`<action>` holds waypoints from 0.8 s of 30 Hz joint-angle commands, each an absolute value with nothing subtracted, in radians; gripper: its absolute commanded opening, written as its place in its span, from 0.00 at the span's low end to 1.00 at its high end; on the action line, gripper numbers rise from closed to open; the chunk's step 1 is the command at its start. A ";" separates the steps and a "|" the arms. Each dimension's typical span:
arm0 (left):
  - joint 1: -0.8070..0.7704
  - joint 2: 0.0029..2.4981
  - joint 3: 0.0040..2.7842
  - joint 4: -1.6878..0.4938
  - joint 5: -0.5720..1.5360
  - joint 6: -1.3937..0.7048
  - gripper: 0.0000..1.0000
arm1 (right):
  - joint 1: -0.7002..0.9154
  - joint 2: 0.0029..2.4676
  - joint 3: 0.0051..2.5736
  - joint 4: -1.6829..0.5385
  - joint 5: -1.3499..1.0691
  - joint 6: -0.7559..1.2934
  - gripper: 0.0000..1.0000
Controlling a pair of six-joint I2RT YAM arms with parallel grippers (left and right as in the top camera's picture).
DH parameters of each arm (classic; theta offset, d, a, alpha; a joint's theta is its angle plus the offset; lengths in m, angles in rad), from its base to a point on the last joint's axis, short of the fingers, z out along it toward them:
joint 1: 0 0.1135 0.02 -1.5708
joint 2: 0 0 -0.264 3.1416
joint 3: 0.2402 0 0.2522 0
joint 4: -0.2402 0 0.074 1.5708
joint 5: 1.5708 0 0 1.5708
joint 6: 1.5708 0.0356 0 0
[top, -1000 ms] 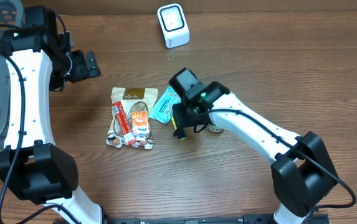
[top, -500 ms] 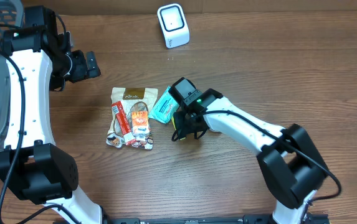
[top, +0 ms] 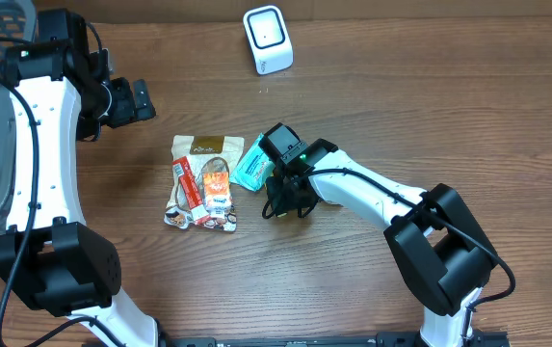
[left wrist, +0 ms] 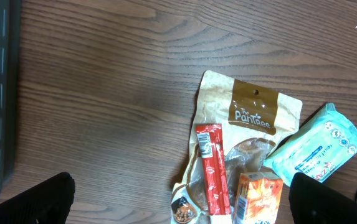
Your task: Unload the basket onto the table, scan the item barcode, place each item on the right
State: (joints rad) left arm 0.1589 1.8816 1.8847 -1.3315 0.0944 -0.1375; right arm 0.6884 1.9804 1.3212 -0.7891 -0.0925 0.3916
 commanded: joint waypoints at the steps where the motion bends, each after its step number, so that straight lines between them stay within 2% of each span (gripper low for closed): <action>1: 0.157 1.877 1.882 -1.330 0.102 -0.119 1.00 | 0.693 2.011 1.317 -0.790 -0.108 0.392 0.36; 7: 0.157 1.877 1.882 -1.331 0.102 -0.119 1.00 | 0.694 2.011 1.315 -0.789 -0.107 0.392 0.30; 13: 0.157 1.877 1.882 -1.331 0.102 -0.119 1.00 | 0.694 2.011 1.314 -0.790 -0.106 0.395 0.28; 24: 0.157 1.877 1.882 -1.331 0.102 -0.119 1.00 | 0.694 2.012 1.295 -0.786 -0.107 0.395 0.31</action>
